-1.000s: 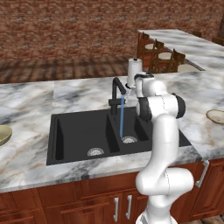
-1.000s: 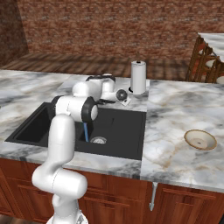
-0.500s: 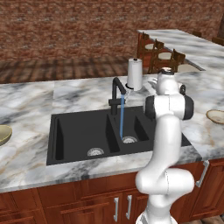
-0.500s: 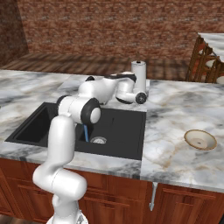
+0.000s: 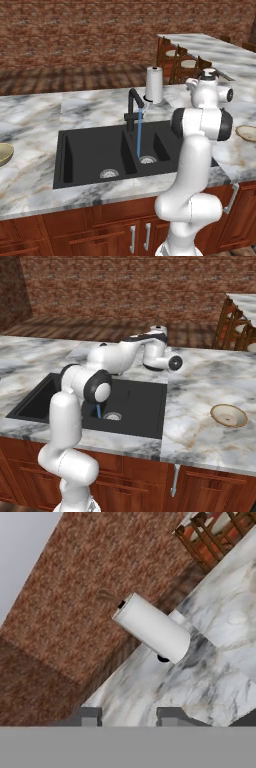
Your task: Rinse each bowl for a few seconds and place them down in the sink or on the counter.
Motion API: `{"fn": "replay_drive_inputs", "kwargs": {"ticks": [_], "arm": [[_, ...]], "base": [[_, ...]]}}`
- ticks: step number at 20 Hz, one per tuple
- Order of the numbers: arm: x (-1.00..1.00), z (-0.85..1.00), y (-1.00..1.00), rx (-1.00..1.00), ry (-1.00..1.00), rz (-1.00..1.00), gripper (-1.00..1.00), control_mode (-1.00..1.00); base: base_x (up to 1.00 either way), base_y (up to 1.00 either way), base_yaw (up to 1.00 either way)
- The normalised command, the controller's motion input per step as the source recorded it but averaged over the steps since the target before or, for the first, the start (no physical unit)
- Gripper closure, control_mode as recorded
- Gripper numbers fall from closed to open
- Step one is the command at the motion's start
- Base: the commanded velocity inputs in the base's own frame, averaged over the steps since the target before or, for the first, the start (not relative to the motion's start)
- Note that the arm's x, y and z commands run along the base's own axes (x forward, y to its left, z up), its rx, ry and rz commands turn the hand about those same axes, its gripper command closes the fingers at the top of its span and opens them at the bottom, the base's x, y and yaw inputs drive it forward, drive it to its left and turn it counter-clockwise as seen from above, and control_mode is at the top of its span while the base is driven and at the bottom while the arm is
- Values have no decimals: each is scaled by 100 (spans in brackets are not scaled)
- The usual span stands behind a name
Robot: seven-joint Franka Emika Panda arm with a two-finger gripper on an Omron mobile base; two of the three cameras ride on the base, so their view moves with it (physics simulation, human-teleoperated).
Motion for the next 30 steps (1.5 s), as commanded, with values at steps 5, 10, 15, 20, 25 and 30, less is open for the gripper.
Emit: {"fn": "replay_drive_inputs", "kwargs": {"ticks": [5, 10, 15, 20, 25, 30], "arm": [[-48, 58, -27, 10, 16, -15, -100, -100], [-45, 38, -29, 12, 22, -19, -100, -100], [-45, 23, -30, 12, 22, -23, -100, -100], [-48, 9, -14, 11, 16, -27, -100, -100], [-49, 0, -2, 8, 8, -33, -100, -100], [-48, -5, 0, 7, 1, -38, -100, -100]], "base": [[0, 0, 0], [0, 0, 0], [0, 0, 0], [0, 0, 0], [0, 0, 0], [0, 0, 0]]}}
